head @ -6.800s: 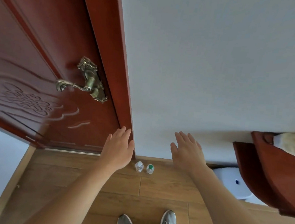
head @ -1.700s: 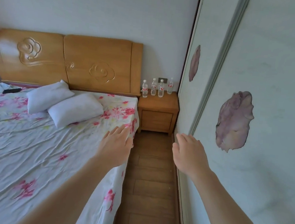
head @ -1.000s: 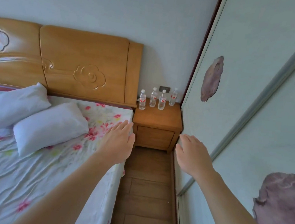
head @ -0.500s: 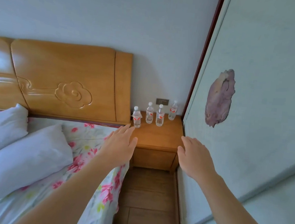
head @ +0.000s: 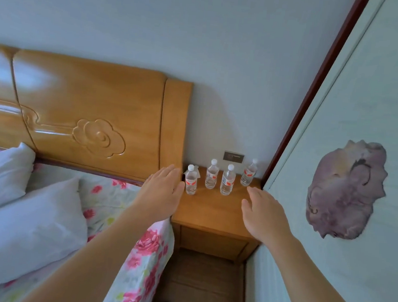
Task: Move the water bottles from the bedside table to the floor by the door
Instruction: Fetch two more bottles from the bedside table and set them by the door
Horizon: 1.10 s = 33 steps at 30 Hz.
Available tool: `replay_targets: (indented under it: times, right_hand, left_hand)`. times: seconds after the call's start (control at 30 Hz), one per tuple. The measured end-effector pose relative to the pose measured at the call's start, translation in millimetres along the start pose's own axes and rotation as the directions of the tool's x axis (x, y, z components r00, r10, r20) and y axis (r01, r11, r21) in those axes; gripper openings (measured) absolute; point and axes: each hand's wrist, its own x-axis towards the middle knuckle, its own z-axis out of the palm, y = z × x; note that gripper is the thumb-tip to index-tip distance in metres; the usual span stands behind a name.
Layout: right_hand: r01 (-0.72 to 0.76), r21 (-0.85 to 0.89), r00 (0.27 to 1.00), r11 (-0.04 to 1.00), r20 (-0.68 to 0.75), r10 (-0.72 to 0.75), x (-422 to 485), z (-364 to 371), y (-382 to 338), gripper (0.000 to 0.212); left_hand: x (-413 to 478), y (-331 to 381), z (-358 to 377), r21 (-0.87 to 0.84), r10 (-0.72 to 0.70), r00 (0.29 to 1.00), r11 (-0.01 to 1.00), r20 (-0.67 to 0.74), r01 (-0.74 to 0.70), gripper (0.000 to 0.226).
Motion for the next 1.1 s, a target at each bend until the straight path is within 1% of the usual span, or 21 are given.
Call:
replay_targets:
  times: [0.23,0.37,0.53,0.67,0.8,0.9,0.97,1.03,1.1]
  right_hand:
    - [-0.08,-0.001,0.996,0.997,-0.028,0.079,100,4,-10,0.05]
    - [-0.09,0.013,0.996,0.996,-0.027,0.09,146,10,-10,0.048]
    - [-0.071,0.054,0.997,0.996,-0.014,0.072,204,17,-3,0.046]
    - [-0.036,0.088,0.999,0.996,0.003,0.035,259,34,16,0.043]
    - [-0.069,0.143,0.996,0.987,0.069,0.06,301,59,33,0.057]
    - [-0.113,0.178,0.985,0.977,0.148,0.087,319,84,43,0.072]
    - [-0.138,0.212,0.977,0.967,0.192,0.098,330,101,51,0.079]
    - [-0.17,0.229,0.968,0.959,0.223,0.118,343,120,60,0.084]
    - [-0.196,0.243,0.963,0.95,0.23,0.14,352,134,68,0.089]
  left_hand:
    - [123,-30,8,-0.02,0.052,0.996,0.999,0.068,-0.051,0.054]
    - [184,-33,9,-0.023,0.081,0.994,0.997,0.08,-0.079,0.055]
    - [241,-33,28,-0.026,0.039,0.991,0.999,0.129,-0.036,0.056]
    - [278,-32,50,-0.023,-0.025,0.989,0.999,0.145,0.029,0.056]
    - [308,-41,76,-0.029,-0.097,0.981,0.994,0.168,0.104,0.06]
    - [325,-55,96,-0.048,-0.148,0.969,0.986,0.198,0.16,0.075]
    - [335,-65,111,-0.068,-0.18,0.959,0.977,0.218,0.2,0.084]
    - [347,-76,130,-0.09,-0.216,0.943,0.965,0.254,0.245,0.088]
    - [354,-85,144,-0.111,-0.219,0.935,0.96,0.279,0.258,0.089]
